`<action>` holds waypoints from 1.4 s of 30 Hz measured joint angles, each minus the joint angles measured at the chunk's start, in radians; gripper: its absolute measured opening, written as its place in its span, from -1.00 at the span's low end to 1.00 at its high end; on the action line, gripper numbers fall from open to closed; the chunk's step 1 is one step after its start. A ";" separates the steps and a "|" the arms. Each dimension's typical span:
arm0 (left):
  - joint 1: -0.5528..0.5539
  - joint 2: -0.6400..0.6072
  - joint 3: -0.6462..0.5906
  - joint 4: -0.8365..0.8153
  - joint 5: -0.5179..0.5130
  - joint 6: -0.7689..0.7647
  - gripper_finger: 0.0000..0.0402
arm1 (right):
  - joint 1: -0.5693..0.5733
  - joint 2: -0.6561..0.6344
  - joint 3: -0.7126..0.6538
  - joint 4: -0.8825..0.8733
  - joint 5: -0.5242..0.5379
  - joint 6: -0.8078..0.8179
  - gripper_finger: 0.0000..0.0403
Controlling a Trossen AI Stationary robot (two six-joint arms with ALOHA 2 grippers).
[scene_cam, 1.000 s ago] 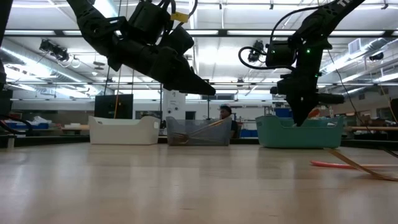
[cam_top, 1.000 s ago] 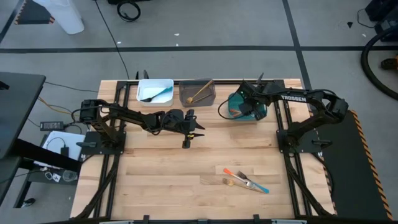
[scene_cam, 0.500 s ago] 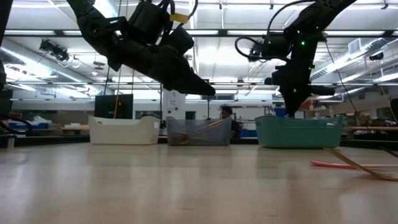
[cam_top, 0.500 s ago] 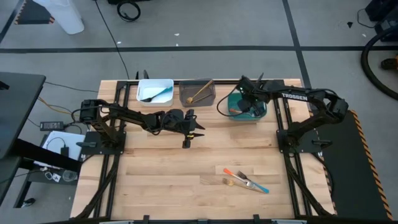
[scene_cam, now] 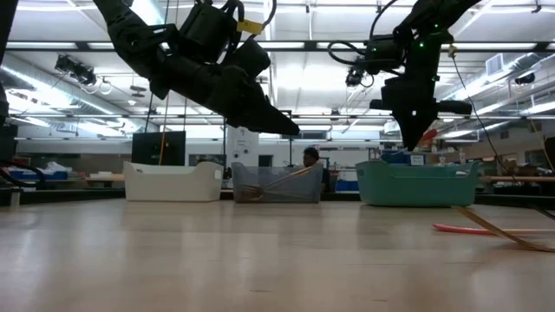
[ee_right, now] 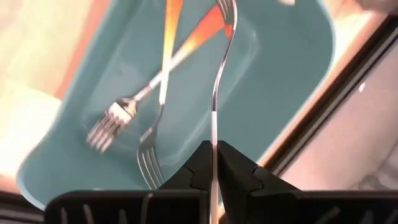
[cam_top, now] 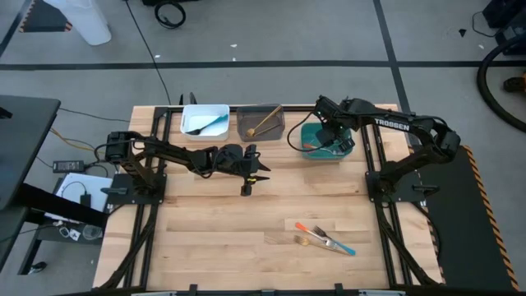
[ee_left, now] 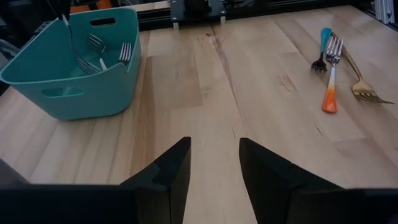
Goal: Sort silverware by color (type)
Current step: Put the orange fork into the green bin, then put the blue fork into the white bin
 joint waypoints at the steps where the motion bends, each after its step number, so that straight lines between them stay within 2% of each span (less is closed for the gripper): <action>1: 0.000 0.000 0.000 0.000 0.000 0.000 -0.28 | 0.000 0.000 0.001 0.000 -0.015 0.000 -0.86; 8: 0.000 0.000 0.000 0.001 0.000 0.002 -0.28 | 0.000 0.002 0.001 0.002 -0.078 0.009 -0.86; 13: 0.000 0.000 0.000 0.001 0.000 0.002 -0.28 | 0.000 0.002 -0.016 0.030 -0.082 0.007 -0.86; 20: 0.000 0.000 0.000 0.001 0.000 0.002 -0.28 | 0.004 0.003 -0.137 0.149 -0.051 -0.042 -0.86; 28: 0.000 0.000 0.000 0.002 0.000 0.002 -0.28 | -0.005 0.003 -0.159 0.183 -0.072 0.006 -0.83; 33: 0.000 0.000 0.000 0.002 0.000 0.001 -0.28 | -0.024 0.003 -0.192 0.209 -0.064 0.002 -0.77; 42: 0.000 0.000 0.000 0.002 0.000 0.001 -0.28 | -0.021 0.003 -0.201 0.225 -0.023 0.020 -0.52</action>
